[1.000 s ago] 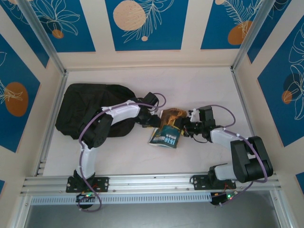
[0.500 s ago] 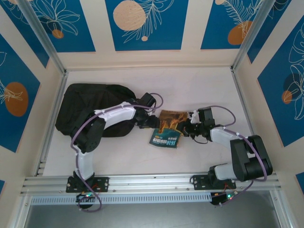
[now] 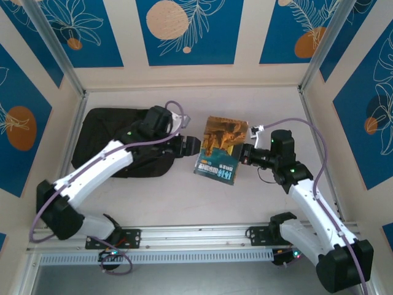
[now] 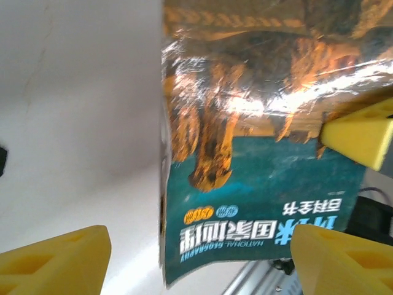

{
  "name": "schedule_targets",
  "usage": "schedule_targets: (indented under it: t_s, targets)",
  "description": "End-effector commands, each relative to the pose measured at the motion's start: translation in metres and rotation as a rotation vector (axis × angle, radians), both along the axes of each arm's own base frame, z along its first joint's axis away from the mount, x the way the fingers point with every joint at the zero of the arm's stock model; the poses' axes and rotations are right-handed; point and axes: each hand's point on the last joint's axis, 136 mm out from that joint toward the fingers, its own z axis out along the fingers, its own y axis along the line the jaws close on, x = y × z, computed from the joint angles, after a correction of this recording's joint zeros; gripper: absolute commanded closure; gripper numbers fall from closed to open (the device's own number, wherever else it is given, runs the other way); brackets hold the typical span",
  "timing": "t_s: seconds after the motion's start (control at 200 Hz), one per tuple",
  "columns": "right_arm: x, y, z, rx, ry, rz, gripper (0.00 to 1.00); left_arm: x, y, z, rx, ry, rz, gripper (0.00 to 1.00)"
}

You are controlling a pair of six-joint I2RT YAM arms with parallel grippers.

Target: Pack books, pencil case, and school supplies into a backpack

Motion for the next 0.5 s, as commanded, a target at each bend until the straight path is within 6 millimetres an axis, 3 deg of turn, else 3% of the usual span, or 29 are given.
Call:
schedule_targets:
  t_s: [0.0,0.15,0.495]
  targets:
    - [-0.029,0.025,0.049,0.091,-0.143,0.209,1.00,-0.019,-0.008,0.021,-0.105,-0.063,-0.143,0.23]
    - [-0.054,0.041,0.079,0.159,-0.212,0.376,1.00,-0.046,-0.008,0.043,-0.207,-0.110,-0.251,0.17]
    - [-0.090,0.044,0.114,0.260,-0.274,0.559,1.00,-0.062,0.008,0.046,-0.240,-0.139,-0.276,0.17]
